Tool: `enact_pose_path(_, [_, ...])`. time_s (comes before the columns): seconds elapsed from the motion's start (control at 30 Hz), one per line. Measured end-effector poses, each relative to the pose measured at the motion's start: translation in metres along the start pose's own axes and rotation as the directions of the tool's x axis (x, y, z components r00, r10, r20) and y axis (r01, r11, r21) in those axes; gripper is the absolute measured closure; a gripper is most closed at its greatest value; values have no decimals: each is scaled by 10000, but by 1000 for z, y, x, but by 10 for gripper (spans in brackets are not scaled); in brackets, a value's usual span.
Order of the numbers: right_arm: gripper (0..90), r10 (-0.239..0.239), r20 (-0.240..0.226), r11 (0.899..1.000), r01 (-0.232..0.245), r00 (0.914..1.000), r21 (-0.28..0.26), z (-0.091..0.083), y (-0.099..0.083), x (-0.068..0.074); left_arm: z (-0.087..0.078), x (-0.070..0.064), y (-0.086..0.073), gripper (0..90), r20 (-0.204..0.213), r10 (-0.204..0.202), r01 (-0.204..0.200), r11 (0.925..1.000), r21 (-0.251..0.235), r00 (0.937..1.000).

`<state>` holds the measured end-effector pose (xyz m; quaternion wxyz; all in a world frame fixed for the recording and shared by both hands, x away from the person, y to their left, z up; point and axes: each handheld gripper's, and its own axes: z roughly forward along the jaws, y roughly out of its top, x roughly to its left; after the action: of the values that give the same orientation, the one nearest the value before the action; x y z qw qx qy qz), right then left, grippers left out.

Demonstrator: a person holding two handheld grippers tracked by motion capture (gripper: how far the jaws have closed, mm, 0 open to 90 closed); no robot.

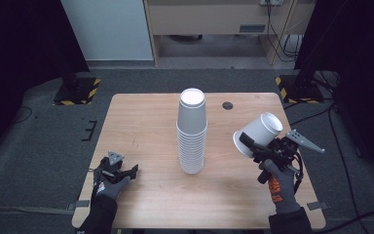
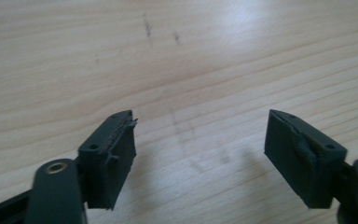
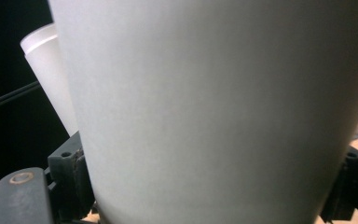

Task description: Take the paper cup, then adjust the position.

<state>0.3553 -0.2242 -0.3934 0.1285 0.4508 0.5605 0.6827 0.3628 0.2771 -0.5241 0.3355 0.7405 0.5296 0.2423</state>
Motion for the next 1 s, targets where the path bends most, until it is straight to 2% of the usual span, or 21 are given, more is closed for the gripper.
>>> enact_pose_path(0.13, [143,63,84,9998,-65,9999,174,0,-6,-3,-10,-8,5,283,679,207,-145,9957,-910,9975])
enact_pose_path(0.2, [143,107,148,9996,-110,9998,260,0,-8,-4,-13,-11,7,298,860,387,-284,9926,-1181,9955])
enact_pose_path(0.3, [143,170,166,9996,-174,9997,215,-1,-10,-5,-19,-20,12,318,1119,832,-630,9828,-1737,9902])
enact_pose_path(0.37, [143,307,131,9993,-310,9994,193,-2,-10,-5,-20,-22,13,334,1191,883,-652,9804,-1857,9889])
enact_pose_path(0.43, [143,401,158,9991,-403,9991,98,-6,-10,-6,-26,-32,17,349,1600,1177,-769,9676,-2406,9801])
enact_pose_path(0.47, [143,433,158,9990,-435,9989,80,-7,-11,-7,-27,-34,17,356,1699,1256,-800,9642,-2527,9774])
enact_pose_path(0.5, [143,476,155,9989,-477,9987,51,-8,-11,-8,-30,-38,18,359,1883,1394,-846,9584,-2728,9722])
enact_pose_path(0.53, [143,476,155,9989,-477,9987,51,-8,-11,-8,-30,-38,18,369,1883,1394,-846,9584,-2728,9722])
enact_pose_path(0.57, [143,665,121,9978,-665,9977,18,-11,-11,-10,-34,-45,20,373,2208,1521,-800,9491,-3046,9634])
enact_pose_path(0.7, [142,757,191,9971,-757,9969,1,-13,-13,-13,-38,-60,23,379,2508,2050,-1120,9336,-3404,9461])
enact_pose_path(0.73, [142,757,191,9971,-757,9969,1,-13,-13,-13,-38,-60,23,382,2508,2050,-1120,9336,-3404,9461])
enact_pose_path(0.77, [143,826,192,9966,-826,9964,16,-14,-14,-13,-39,-65,24,382,2649,2210,-1216,9305,-3456,9386])
enact_pose_path(0.93, [142,1066,94,9943,-1065,9943,-73,-15,-14,-14,-42,-82,26,397,3070,2576,-1369,9211,-3645,9162])
enact_pose_path(0.97, [142,1066,94,9943,-1065,9943,-73,-15,-14,-14,-42,-82,26,401,3070,2576,-1369,9211,-3645,9162])
enact_pose_path(1.0, [142,1066,59,9943,-1065,9943,-106,-15,-14,-14,-42,-85,26,401,3123,2614,-1370,9194,-3688,9133])
